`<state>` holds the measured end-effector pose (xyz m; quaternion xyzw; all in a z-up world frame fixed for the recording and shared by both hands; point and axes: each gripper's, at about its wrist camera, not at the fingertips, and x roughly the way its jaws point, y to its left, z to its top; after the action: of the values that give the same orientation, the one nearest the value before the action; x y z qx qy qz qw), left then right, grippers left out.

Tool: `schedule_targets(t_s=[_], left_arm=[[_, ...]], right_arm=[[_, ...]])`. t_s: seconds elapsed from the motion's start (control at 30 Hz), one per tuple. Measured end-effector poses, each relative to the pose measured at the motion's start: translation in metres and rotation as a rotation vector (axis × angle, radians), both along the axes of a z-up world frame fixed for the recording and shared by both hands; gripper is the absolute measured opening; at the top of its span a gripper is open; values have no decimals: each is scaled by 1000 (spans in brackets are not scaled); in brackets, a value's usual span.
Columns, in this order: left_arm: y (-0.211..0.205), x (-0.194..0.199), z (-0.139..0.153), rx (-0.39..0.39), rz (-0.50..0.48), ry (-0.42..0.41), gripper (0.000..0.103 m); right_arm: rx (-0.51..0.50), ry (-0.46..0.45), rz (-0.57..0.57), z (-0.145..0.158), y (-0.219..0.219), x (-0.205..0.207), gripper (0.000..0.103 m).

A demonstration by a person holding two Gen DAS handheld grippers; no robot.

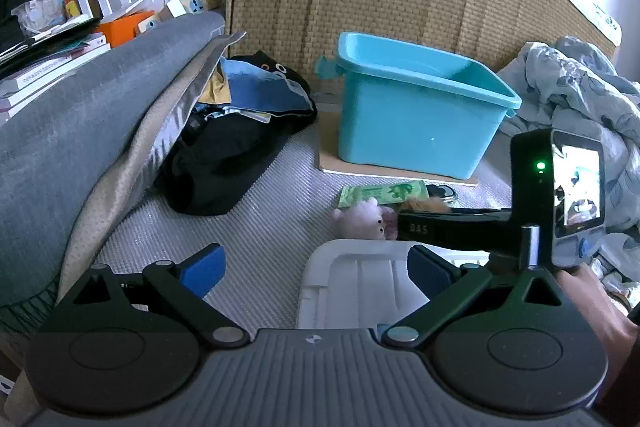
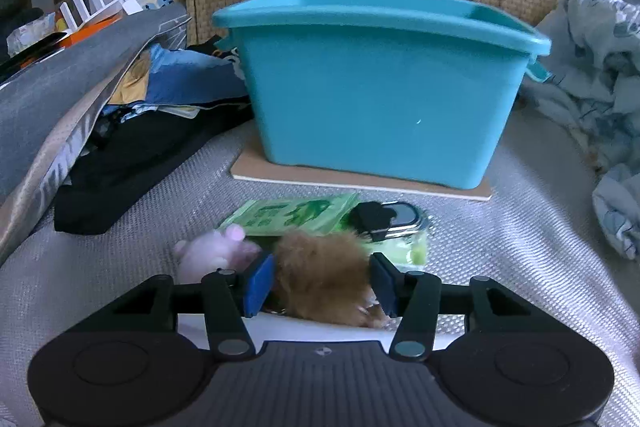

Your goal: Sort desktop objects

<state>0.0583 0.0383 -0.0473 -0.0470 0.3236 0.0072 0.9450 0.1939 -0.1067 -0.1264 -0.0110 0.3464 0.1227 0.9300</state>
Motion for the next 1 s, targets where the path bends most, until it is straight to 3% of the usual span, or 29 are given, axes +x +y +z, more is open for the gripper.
schedule_targets(t_s=[0.37,0.6,0.8,1.0], left_arm=[[0,-2,0,-18,-9,4,100],[-1,-2,0,-20,-10,8,100],[-3,-4,2,-18,-17,3,100],[-5,-6,5,-18,-22,-1,100]], right_arm=[[21,11,-17,-6,-1,7,52],[50,32,-9,-12,-5,8,40],[65,9,-8,1,-7,5,31],[67,-15,-2,7,-6,1,31]])
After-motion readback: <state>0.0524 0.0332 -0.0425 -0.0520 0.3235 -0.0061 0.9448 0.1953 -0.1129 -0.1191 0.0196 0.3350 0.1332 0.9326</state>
